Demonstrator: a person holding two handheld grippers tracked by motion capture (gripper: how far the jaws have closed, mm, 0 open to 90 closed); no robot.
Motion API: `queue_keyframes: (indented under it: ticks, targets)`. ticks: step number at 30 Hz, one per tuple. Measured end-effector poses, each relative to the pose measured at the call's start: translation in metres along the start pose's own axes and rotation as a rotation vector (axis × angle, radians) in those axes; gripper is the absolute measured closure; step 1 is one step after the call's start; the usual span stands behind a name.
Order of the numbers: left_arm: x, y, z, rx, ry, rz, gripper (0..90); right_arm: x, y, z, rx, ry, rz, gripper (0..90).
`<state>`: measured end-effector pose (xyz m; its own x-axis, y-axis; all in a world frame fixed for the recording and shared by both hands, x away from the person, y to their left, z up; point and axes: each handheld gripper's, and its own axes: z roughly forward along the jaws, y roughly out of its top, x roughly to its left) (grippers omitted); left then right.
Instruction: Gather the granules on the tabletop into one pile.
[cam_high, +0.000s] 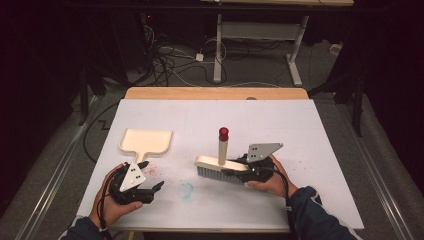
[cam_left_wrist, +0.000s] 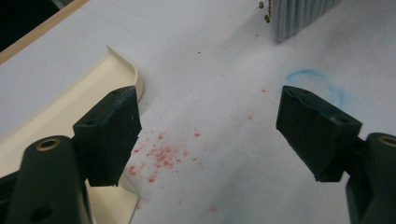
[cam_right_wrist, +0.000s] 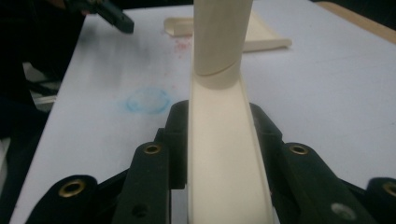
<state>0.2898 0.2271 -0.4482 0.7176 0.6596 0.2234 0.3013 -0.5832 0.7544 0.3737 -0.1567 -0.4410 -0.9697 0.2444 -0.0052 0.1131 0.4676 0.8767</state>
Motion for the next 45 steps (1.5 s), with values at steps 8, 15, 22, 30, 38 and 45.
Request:
queue_keyframes:
  ticks: [8,15,22,30,38,45]
  targets:
    - [0.002,-0.001,-0.004,-0.014,0.016,-0.011,21.1,0.007,0.021,-0.032,-0.024,-0.106,0.006,67.7]
    - [0.004,-0.001,-0.006,-0.017,0.03,-0.018,21.1,0.016,0.024,-0.07,0.004,-0.176,0.039,67.7]
    - [0.007,-0.001,-0.01,-0.022,0.044,-0.025,21.1,0.024,0.02,-0.105,0.035,-0.223,0.079,67.7]
    - [0.003,0.0,-0.012,-0.027,0.043,-0.01,21.1,0.035,0.005,-0.141,0.079,-0.282,0.168,67.6]
    - [-0.001,0.002,-0.008,-0.018,0.018,0.004,21.1,0.043,-0.015,-0.163,0.096,-0.256,0.296,67.5]
    - [-0.006,0.008,-0.006,-0.023,-0.01,0.018,21.0,0.032,-0.034,-0.153,0.115,-0.207,0.385,67.2]
